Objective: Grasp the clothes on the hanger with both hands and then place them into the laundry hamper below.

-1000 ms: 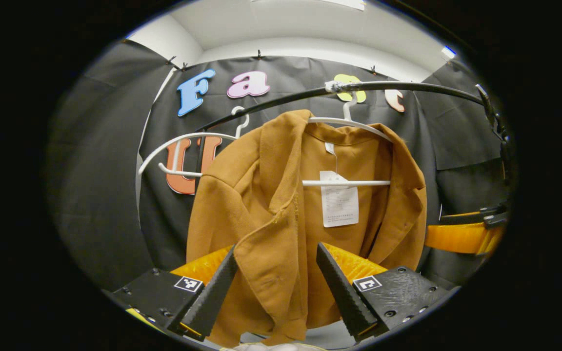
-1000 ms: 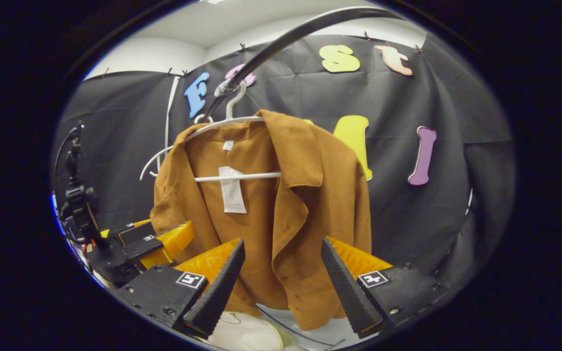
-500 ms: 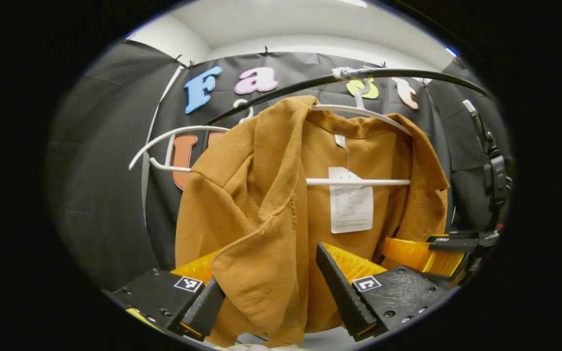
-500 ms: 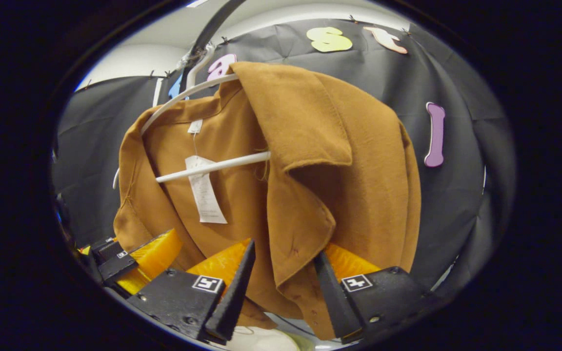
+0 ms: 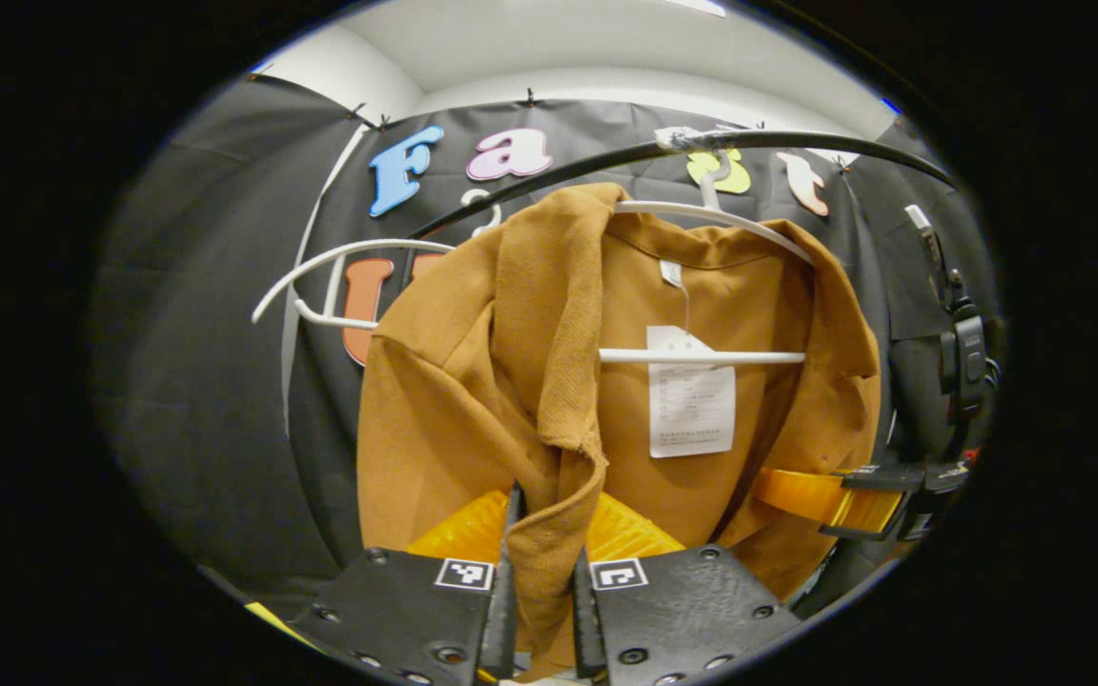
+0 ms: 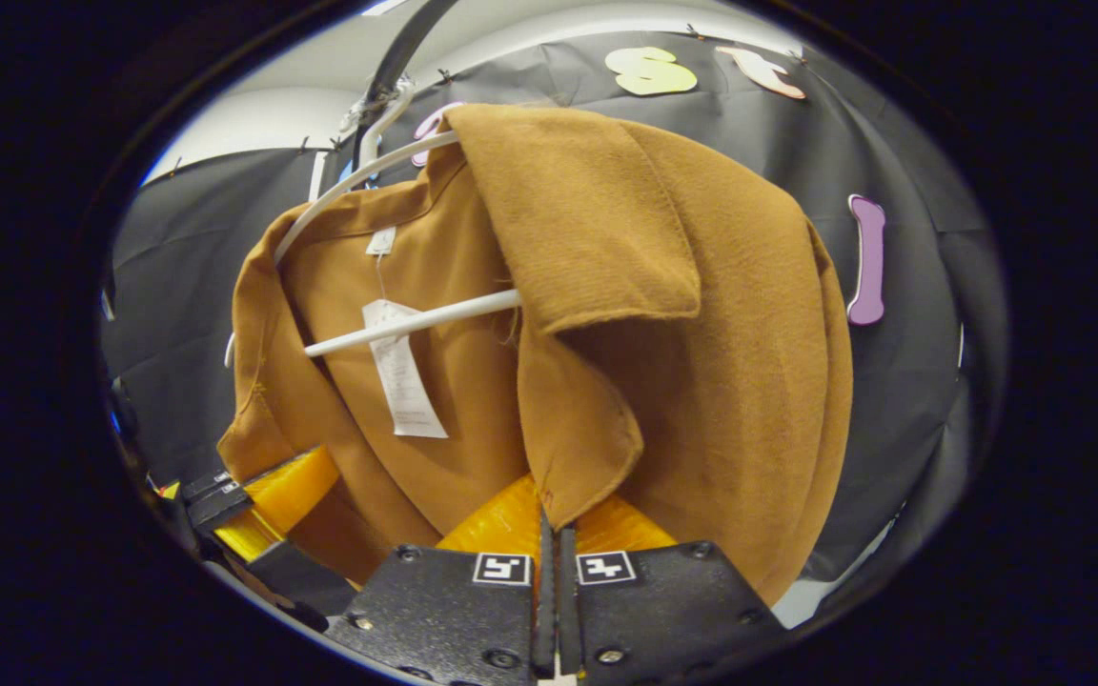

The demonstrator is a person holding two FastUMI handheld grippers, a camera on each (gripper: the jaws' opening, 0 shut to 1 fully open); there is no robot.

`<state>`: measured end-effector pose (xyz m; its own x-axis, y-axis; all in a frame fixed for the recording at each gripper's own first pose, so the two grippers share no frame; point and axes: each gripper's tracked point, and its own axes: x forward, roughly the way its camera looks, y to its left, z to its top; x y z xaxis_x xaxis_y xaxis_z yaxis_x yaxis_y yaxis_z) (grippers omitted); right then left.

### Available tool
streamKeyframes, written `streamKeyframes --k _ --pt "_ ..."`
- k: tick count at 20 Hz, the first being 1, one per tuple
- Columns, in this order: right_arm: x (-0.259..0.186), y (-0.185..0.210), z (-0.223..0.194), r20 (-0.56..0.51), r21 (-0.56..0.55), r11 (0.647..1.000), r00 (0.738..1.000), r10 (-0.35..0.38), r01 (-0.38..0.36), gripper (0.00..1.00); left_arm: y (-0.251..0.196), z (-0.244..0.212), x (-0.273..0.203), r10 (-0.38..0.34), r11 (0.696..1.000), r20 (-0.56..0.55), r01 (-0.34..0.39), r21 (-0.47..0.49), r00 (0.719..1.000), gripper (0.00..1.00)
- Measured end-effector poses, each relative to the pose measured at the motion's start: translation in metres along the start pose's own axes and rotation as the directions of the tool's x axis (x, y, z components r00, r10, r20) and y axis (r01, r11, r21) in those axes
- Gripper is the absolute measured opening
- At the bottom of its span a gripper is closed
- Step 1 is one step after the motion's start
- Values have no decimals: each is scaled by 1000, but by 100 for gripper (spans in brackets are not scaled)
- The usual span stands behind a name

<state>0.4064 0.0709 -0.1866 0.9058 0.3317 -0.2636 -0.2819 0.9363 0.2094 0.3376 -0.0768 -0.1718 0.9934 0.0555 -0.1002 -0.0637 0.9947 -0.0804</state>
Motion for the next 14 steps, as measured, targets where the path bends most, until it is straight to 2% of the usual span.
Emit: streamKeyframes --k 1,2,3,6,7,8,12,14 --pt "-2 2 0 -5 4 1000 1000 22 -22 4 -4 -1 0 -16 1000 -3 16 -8 1000 11" --pt "-2 3 -1 -9 11 999 999 38 -38 4 -3 -1 0 5 1000 -7 -5 -8 1000 11" --pt "-5 3 0 -14 20 998 998 54 -54 4 -5 -3 1 -3 1000 -16 2 -9 1000 9" --pt "-15 10 2 -9 71 985 987 158 -157 4 -1 -7 0 11 999 -33 -10 33 999 9" --pt "-16 6 4 -2 90 981 985 170 -169 4 1 -6 1 14 999 -34 -13 36 999 2" --pt "-17 5 5 4 101 977 982 189 -188 3 5 -4 3 25 999 -35 -23 37 999 3" --pt "-37 -4 25 63 166 945 959 277 -283 4 19 2 1 62 997 -39 -61 41 997 3" --pt "-46 -14 41 104 186 935 952 289 -304 4 25 9 -1 81 996 -33 -79 49 996 2"
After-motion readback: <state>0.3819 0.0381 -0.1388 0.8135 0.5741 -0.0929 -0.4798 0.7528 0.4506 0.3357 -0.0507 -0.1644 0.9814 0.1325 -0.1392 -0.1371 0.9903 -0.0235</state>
